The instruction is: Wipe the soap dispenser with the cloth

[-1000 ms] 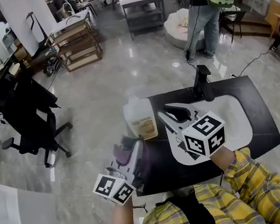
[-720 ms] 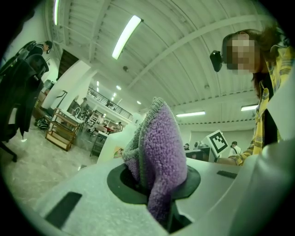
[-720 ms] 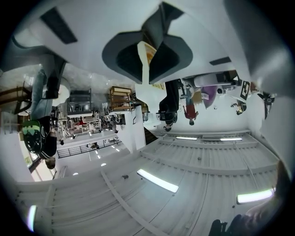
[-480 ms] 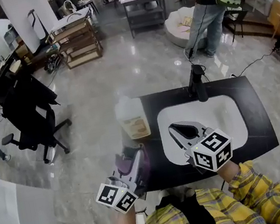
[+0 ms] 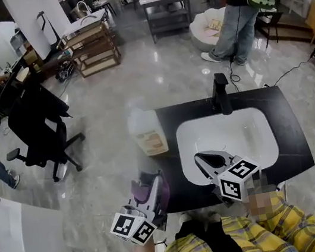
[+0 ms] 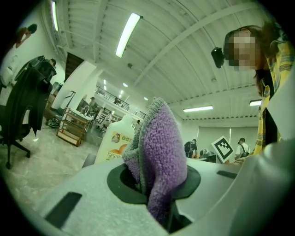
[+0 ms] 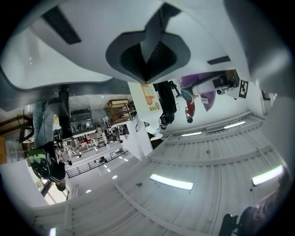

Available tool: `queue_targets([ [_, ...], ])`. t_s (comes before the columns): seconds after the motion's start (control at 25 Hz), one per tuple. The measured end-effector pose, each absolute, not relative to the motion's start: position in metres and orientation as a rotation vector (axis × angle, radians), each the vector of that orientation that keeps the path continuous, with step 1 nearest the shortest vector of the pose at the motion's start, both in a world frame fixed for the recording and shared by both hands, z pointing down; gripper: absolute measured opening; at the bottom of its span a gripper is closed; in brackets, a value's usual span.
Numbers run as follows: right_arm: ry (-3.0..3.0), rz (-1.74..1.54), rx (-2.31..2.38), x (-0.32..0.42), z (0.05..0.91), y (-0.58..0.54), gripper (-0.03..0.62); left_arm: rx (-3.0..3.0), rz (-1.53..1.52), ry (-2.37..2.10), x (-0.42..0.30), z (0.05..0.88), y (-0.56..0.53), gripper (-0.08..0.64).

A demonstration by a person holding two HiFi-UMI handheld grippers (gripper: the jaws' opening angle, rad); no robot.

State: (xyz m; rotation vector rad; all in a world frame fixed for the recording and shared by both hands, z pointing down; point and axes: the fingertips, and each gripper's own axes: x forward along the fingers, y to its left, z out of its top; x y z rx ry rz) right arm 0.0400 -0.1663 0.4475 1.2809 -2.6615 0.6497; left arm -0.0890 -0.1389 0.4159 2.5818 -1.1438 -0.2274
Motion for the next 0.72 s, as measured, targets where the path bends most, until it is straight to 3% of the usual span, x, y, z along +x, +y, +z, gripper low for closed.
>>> queue_targets([
  [0.72,-2.684,0.591,1.192,0.040,0.448,-0.156,0.006,2.568,-0.238,-1.189,-0.073,0.413,-0.131,0.061],
])
